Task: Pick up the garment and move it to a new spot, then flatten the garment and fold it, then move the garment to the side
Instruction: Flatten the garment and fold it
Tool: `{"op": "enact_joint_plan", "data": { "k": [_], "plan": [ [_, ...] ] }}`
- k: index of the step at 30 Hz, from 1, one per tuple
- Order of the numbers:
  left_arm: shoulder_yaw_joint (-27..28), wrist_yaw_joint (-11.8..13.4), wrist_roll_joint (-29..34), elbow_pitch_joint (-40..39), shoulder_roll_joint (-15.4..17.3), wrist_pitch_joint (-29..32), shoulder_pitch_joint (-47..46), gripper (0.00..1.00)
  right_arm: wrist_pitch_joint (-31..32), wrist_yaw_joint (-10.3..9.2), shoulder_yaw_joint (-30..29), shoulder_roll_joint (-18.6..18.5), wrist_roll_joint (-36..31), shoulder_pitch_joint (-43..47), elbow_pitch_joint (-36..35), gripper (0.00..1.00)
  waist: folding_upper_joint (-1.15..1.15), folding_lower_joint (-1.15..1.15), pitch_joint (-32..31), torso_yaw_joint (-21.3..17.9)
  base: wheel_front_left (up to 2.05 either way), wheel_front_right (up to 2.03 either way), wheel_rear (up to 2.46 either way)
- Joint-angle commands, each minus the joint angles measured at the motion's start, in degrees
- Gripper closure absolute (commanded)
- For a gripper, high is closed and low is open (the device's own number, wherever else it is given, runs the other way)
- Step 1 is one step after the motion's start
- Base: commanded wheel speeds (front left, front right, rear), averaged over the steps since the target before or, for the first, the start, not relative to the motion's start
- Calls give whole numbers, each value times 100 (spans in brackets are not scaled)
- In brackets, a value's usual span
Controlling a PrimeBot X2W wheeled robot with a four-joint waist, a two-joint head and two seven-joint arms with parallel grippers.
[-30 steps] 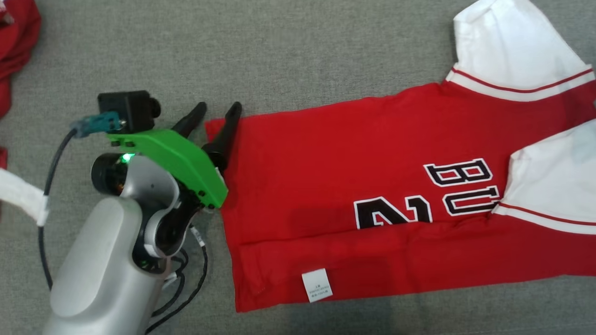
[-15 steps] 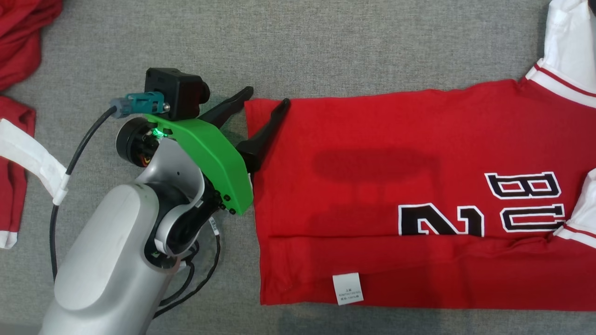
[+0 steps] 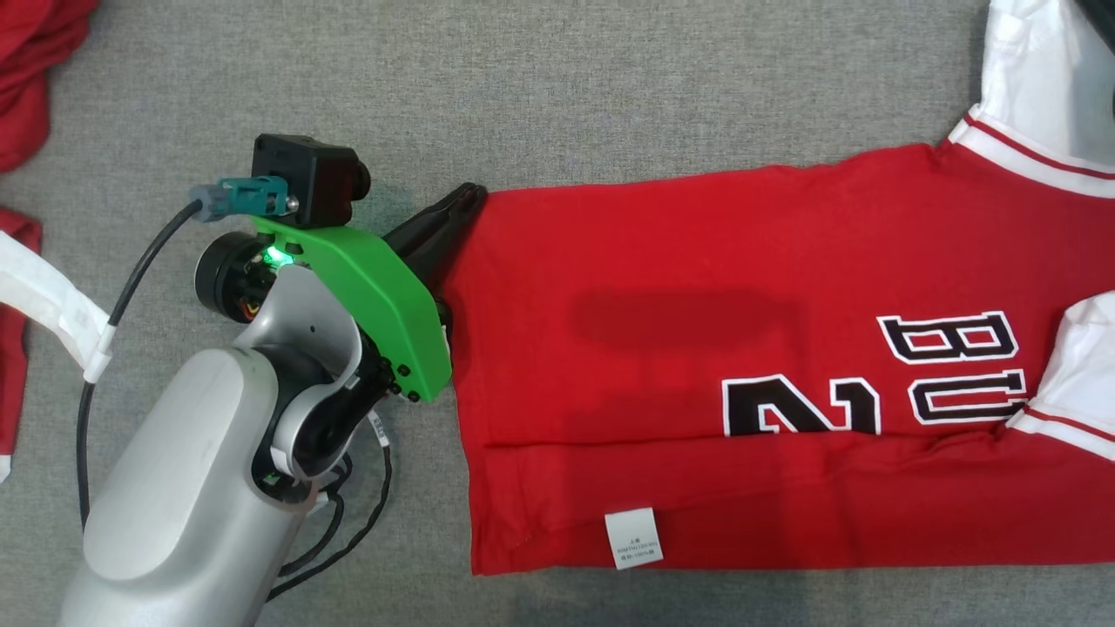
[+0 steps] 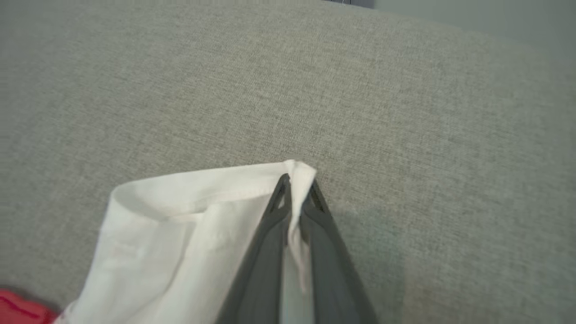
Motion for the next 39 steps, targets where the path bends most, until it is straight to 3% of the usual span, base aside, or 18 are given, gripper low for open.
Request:
{"op": "enact_joint_plan", "data": {
  "k": [1, 5, 8, 14, 17, 26, 36, 37, 38, 39],
  "plan": [
    [-32, -19, -48, 139, 40, -3, 182, 100, -163, -9, 52, -13, 63, 72, 70, 100, 0, 0, -205, -91, 0, 0, 0],
    [130, -9, -128, 127, 96, -225, 349, 100, -733, -7, 12, -14, 456, 306, -146, 100, 0, 0, -644, -254, 0, 0, 0],
    [180, 8, -184, 6, 88, -389, 630, 100, -1176, -8, -120, -263, 765, 792, -455, 100, 0, 0, -1015, -373, 0, 0, 0],
    [410, 100, -374, -345, 193, -820, 1463, 100, -1954, -7, -509, -762, 1191, 2370, -1205, 100, 0, 0, -1633, -707, 0, 0, 0],
    [534, 170, -460, -622, 269, -1089, 2040, 100, -2322, -6, -829, -813, 1311, 3405, -1654, 100, 0, 0, -1915, -931, 0, 0, 0],
    [652, 254, -695, -851, 237, -1508, 3236, 100, -2470, -6, -1033, -188, 1093, 4950, -2023, 100, 0, 0, -2223, -1293, 0, 0, 0],
    [580, 196, -695, -753, 129, -1874, 3775, 100, -2257, -6, -850, 411, 758, 5024, -1505, 100, 0, 0, -2301, -1290, 0, 0, 0],
    [596, 246, -684, -703, 112, -1924, 3823, 100, -2199, -6, -878, 437, 699, 5028, -1355, 67, 0, 0, -2294, -1263, 0, 0, 0],
    [608, 268, -638, -676, 115, -1976, 3843, 98, -2156, -6, -867, 439, 645, 5039, -1293, 0, 0, 0, -2291, -1251, 0, 0, 0],
    [581, 271, -559, -638, 150, -2015, 3860, 67, -2111, -6, -865, 461, 619, 5063, -1204, 0, 0, 0, -2290, -1241, 0, 0, 0]
  ]
}}
